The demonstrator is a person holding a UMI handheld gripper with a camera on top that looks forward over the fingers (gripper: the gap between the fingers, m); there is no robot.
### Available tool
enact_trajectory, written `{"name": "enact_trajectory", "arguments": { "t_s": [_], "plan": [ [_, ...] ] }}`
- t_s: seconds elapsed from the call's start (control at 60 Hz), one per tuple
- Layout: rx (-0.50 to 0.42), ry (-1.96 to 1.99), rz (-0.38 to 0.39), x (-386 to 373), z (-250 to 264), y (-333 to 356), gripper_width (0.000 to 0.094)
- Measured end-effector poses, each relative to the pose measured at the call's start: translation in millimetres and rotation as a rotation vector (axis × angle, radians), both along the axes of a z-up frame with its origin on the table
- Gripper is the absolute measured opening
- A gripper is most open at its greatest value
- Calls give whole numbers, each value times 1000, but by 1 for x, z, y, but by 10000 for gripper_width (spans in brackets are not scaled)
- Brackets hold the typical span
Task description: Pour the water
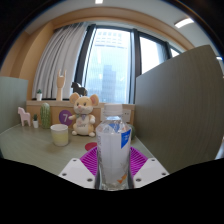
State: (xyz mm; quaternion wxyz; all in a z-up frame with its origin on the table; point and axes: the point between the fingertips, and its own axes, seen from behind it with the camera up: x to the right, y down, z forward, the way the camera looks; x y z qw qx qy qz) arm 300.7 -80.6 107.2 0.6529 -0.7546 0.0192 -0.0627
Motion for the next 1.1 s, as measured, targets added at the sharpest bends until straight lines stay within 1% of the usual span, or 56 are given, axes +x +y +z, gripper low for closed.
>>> {"name": "enact_trajectory", "arguments": {
  "t_s": [0.05,0.117,0.233,0.417,0.5,0.583,0.85,1.1],
  "plan": [
    [4,8,-10,1,0,0,377],
    [-2,-10,0,1,0,0,377],
    [-42,-114,-1,4,-2,19,377],
    [-107,-529,7,5,10,80,376],
    [-114,-742,7,-7,22,109,375],
    [-120,-938,30,-23,34,138,374],
    [-65,-1583,86,-90,66,198,374],
    [1,-2058,152,-136,67,227,377]
  ]
}}
